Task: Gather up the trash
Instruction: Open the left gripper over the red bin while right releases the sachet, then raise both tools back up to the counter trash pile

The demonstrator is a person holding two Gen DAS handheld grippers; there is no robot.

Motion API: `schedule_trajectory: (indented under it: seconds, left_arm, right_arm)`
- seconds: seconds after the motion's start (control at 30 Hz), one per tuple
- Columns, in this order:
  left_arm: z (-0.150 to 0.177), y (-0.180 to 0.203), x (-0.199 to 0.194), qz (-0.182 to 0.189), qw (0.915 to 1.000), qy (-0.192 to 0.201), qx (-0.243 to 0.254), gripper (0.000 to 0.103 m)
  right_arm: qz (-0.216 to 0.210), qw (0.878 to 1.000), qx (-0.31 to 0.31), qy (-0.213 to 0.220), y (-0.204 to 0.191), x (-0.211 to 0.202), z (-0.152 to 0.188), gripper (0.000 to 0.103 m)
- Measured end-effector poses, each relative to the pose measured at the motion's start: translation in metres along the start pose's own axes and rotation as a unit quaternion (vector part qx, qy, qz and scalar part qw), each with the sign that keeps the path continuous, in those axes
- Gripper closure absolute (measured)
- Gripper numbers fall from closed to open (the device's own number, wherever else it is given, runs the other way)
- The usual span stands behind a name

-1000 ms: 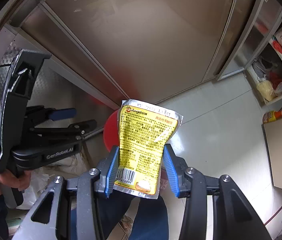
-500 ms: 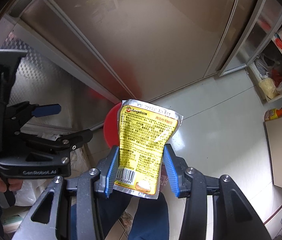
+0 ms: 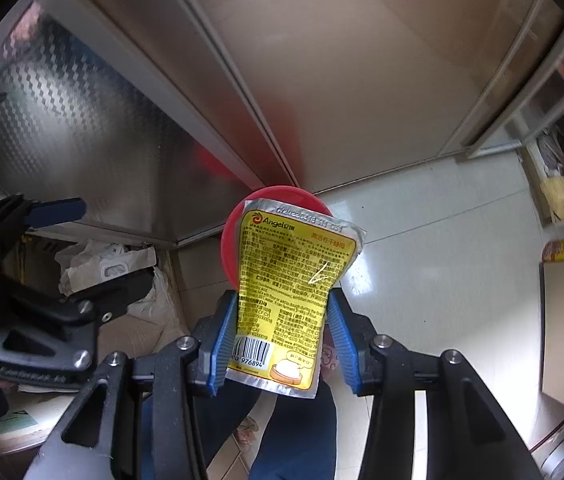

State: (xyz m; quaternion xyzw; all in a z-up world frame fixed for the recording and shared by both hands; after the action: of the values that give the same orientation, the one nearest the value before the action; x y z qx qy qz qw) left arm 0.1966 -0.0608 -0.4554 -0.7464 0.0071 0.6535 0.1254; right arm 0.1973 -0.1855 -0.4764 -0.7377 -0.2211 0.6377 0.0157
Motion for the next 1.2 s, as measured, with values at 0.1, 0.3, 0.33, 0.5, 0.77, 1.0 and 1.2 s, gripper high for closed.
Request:
schedule_trajectory:
  seconds: [0.1, 0.3, 0.33, 0.5, 0.77, 1.0, 1.2]
  left_arm:
    - [0.005, -0.004, 0.003, -0.006, 1.0, -0.008, -0.001, 0.0]
    - [0.014, -0.016, 0.003, -0.012, 0.9995, -0.02, -0.021, 0.0]
    - [0.015, -0.018, 0.002, -0.014, 0.9994, -0.02, -0.023, 0.0]
    - [0.019, -0.023, -0.004, -0.019, 0.9993, -0.021, -0.025, 0.0]
    - [0.021, -0.021, -0.057, -0.018, 0.9995, -0.002, -0.027, 0.0]
    - [0.005, -0.018, -0.158, -0.019, 0.9981, 0.045, -0.039, 0.0]
    - [-0.022, -0.024, -0.248, -0.015, 0.9932, 0.103, -0.051, 0.0]
  right_arm:
    - [-0.004, 1.0, -0.011, -0.004, -0.004, 0.006, -0.003, 0.059]
    - [-0.028, 0.999, -0.024, -0.003, -0.007, 0.011, -0.006, 0.057]
    - [-0.03, 0.999, -0.028, -0.005, -0.007, 0.011, -0.008, 0.055]
    - [-0.03, 0.998, -0.047, -0.02, -0.012, 0.013, -0.01, 0.029]
    - [-0.013, 0.999, -0.037, 0.0, -0.015, -0.037, 0.0, 0.013]
    - [0.014, 0.999, -0.033, 0.034, -0.028, -0.13, 0.004, 0.001]
    - [0.042, 0.993, -0.05, 0.094, -0.049, -0.226, 0.0, 0.001]
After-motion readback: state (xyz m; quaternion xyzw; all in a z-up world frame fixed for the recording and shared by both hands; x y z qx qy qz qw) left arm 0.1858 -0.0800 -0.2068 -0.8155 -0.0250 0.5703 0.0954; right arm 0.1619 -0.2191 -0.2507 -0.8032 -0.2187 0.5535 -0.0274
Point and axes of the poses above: each gripper's, at about its wrist camera, not at the fingertips, and x roughly the way its jaws point, y to its right, z to its underside, the point moved 1 cm from there along x, roughly the way its jaws point, and after that the axes turned 13 degrees about -z, right-handed, at the moved point
